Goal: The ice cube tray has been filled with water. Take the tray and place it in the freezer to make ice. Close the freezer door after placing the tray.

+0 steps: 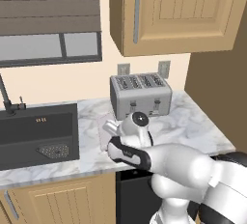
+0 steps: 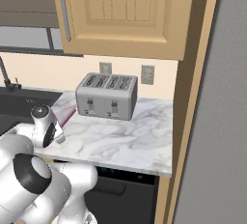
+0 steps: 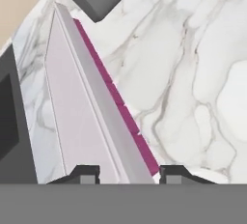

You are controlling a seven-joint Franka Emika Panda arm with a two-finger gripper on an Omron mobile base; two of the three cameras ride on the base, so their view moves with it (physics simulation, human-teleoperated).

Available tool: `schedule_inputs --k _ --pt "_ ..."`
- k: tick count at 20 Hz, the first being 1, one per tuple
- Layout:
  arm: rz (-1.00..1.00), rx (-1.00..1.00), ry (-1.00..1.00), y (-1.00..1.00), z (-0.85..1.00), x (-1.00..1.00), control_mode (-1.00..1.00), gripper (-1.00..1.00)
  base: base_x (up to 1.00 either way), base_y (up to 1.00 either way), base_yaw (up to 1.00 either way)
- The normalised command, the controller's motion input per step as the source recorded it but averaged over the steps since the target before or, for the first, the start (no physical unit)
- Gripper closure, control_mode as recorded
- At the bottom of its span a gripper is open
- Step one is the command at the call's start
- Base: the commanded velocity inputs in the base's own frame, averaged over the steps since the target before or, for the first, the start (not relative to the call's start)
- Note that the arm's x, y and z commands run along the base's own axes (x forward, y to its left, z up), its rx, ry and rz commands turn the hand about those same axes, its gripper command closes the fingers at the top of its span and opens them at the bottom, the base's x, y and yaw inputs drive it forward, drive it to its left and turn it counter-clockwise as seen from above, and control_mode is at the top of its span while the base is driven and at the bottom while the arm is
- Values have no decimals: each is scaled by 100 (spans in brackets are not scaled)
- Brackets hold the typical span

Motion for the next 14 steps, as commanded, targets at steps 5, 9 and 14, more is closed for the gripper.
schedule_inputs --k 5,9,14 --pt "0 1 -2 0 37 -21 -100 100 0 0 0" --pt "2 4 -7 1 46 -23 -100 100 0 0 0" --pt "5 8 -10 1 45 -17 -100 100 0 0 0"
